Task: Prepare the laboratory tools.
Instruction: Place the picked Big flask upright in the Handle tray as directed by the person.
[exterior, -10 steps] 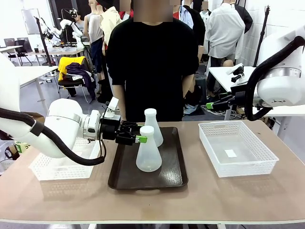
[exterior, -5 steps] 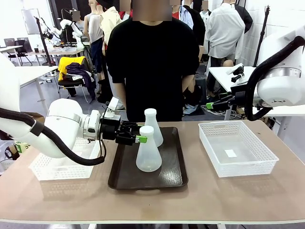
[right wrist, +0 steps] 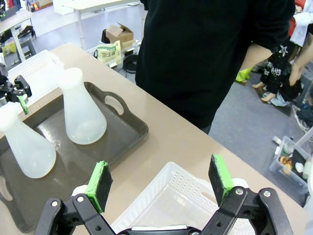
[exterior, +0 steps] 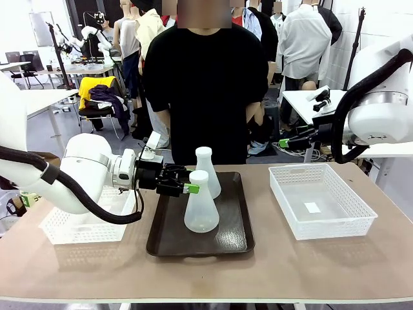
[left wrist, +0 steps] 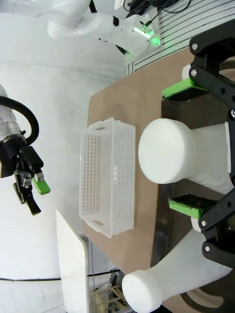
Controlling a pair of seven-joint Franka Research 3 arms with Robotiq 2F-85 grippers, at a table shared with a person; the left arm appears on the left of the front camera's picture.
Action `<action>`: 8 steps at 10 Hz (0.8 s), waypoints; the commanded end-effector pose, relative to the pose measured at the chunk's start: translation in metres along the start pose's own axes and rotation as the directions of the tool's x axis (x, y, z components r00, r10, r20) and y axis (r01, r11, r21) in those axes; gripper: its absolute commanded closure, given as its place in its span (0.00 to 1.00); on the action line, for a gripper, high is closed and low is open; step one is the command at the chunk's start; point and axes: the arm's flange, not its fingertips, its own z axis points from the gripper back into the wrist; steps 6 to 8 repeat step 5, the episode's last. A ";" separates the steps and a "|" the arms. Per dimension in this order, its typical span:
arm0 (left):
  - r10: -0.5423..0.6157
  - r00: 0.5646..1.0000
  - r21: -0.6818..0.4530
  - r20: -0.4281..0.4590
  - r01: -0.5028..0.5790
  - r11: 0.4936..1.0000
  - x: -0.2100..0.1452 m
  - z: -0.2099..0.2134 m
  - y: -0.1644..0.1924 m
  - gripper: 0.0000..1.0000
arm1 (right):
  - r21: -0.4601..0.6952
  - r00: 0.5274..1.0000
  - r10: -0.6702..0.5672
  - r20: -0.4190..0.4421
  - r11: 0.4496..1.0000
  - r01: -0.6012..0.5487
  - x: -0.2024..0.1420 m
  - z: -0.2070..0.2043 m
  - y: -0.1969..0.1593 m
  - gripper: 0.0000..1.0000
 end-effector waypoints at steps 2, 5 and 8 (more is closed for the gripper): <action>-0.012 1.000 -0.005 0.007 0.012 1.000 0.001 0.000 0.000 0.00 | 0.006 1.000 -0.004 -0.010 1.000 0.004 0.001 0.001 -0.001 0.00; -0.012 1.000 -0.005 0.007 0.012 1.000 0.001 0.000 0.000 0.00 | 0.006 1.000 -0.004 -0.010 1.000 0.004 0.001 0.001 -0.001 0.00; -0.012 1.000 -0.005 0.007 0.012 1.000 0.001 0.000 0.000 0.00 | 0.006 1.000 -0.004 -0.010 1.000 0.004 0.001 0.001 -0.001 0.00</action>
